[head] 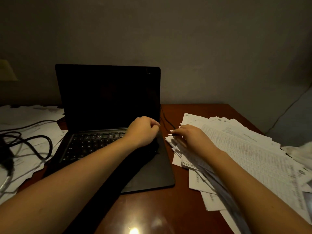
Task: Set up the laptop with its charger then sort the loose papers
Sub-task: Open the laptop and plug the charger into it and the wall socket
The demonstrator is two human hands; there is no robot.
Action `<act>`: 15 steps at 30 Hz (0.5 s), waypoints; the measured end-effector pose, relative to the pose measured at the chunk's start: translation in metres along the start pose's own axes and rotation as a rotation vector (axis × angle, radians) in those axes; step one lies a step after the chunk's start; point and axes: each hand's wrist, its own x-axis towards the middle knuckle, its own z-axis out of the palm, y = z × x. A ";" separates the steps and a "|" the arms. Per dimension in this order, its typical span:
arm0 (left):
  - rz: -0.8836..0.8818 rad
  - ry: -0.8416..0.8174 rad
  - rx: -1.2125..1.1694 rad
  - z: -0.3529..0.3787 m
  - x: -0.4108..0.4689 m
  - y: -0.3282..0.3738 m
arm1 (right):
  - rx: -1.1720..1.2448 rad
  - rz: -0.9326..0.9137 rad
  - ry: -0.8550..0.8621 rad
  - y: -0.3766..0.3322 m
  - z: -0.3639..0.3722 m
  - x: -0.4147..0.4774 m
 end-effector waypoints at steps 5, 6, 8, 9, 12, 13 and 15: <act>0.156 -0.095 0.468 0.008 -0.019 -0.017 | -0.128 0.087 0.032 0.007 0.015 0.008; 0.136 -0.121 0.484 0.012 -0.022 -0.018 | -0.148 0.093 0.059 0.005 0.017 0.010; 0.087 -0.153 0.489 0.020 -0.026 -0.019 | -0.157 0.082 0.080 0.000 0.022 0.013; 0.062 -0.169 0.487 0.023 -0.027 -0.020 | -0.157 0.073 0.071 -0.003 0.024 0.013; 0.012 -0.214 0.490 0.030 -0.025 -0.017 | -0.132 0.083 0.059 -0.006 0.030 0.013; -0.008 -0.223 0.482 0.032 -0.024 -0.015 | -0.119 0.091 0.069 -0.006 0.030 0.012; -0.051 -0.227 0.460 0.035 -0.022 -0.013 | -0.102 0.093 0.067 -0.004 0.030 0.012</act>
